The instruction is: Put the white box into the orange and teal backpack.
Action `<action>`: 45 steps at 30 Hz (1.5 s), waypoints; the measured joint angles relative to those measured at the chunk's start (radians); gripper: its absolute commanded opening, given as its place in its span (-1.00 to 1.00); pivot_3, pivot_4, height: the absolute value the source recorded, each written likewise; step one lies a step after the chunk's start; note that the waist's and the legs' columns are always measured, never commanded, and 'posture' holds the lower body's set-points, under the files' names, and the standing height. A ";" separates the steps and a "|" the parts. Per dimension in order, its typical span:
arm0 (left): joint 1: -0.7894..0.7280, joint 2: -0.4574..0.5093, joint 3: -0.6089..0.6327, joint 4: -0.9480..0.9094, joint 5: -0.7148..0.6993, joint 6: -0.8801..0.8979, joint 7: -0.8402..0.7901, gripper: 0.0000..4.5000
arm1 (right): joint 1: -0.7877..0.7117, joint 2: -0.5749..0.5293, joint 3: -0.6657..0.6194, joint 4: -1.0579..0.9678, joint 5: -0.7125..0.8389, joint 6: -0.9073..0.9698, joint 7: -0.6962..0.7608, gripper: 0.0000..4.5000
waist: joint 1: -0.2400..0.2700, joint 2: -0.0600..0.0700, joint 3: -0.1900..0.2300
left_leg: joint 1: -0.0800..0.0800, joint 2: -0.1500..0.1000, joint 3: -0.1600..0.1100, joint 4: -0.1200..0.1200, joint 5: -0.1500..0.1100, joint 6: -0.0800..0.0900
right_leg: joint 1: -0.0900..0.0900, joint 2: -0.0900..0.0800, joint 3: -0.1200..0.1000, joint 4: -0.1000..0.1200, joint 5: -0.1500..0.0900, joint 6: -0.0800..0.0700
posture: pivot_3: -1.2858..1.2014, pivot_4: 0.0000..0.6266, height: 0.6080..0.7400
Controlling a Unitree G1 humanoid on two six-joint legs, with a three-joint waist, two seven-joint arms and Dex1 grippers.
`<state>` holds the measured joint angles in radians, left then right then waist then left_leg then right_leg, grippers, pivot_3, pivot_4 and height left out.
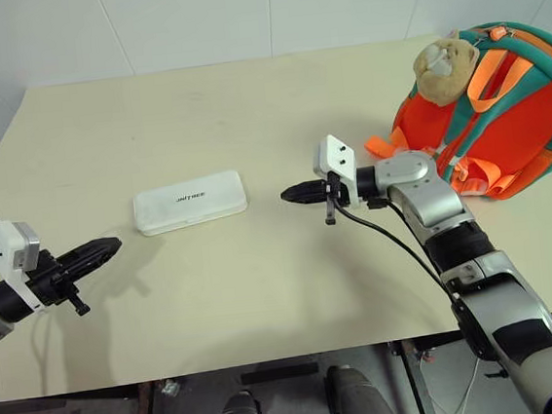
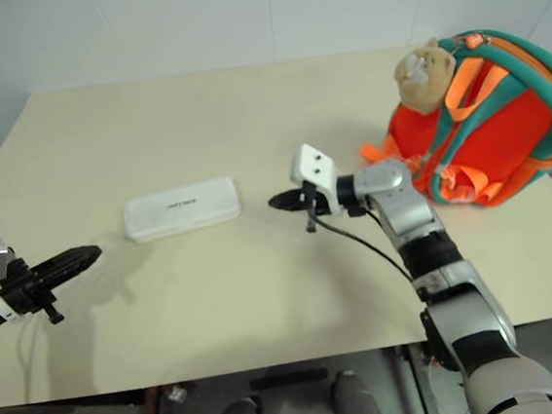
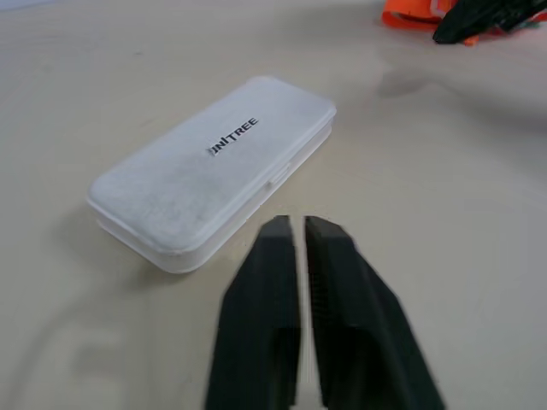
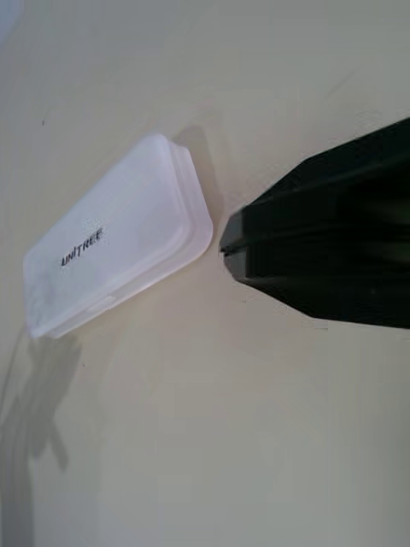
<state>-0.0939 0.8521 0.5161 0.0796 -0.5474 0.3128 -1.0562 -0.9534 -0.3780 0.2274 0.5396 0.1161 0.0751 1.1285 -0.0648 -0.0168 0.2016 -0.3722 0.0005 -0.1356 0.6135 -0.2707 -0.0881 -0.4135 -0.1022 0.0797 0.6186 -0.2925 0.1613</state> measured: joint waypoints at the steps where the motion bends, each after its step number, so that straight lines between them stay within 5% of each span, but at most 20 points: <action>1: -0.004 -0.001 -0.006 0.014 0.009 -0.004 0.014 -0.99 | -0.024 0.017 0.004 0.043 -0.024 -0.011 -0.029 -1.00 | -0.002 0.000 0.000 | 0.000 0.000 0.000 0.000 0.000 0.000 | 0.000 0.000 0.000 0.001 0.000 0.000 | 0.03 -0.52 1.00; 12: -0.137 -0.062 -0.023 0.133 0.088 0.003 0.307 -0.99 | -0.196 0.157 0.014 0.402 -0.190 -0.101 -0.262 -1.00 | -0.012 0.000 0.000 | 0.000 0.000 0.001 0.000 0.000 -0.001 | -0.001 0.000 0.002 0.002 0.000 0.000 | 0.03 -0.52 1.00; 24: -0.279 -0.107 -0.111 0.296 0.196 0.032 0.519 -0.99 | -0.283 0.258 0.010 0.620 -0.254 -0.166 -0.358 -1.00 | -0.031 -0.001 0.000 | 0.000 0.000 0.001 -0.001 0.001 -0.001 | -0.002 0.000 0.002 0.007 0.000 0.000 | 0.03 -0.52 1.00; 45: -0.375 -0.187 -0.203 0.366 0.244 0.052 0.567 -0.99 | -0.338 0.386 -0.020 0.734 -0.301 -0.186 -0.484 -1.00 | -0.048 -0.001 -0.001 | 0.000 0.000 0.001 -0.001 0.001 -0.002 | -0.003 0.001 0.003 0.008 0.000 0.000 | 0.03 -0.52 1.00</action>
<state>-0.4691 0.6652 0.3129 0.4452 -0.3034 0.3645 -0.4889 -1.2910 0.0078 0.2070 1.2738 -0.1846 -0.1105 0.6448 -0.1124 -0.0179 0.2009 -0.3719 0.0004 -0.1345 0.6127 -0.2696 -0.0900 -0.4163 -0.1017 0.0827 0.6265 -0.2924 0.1614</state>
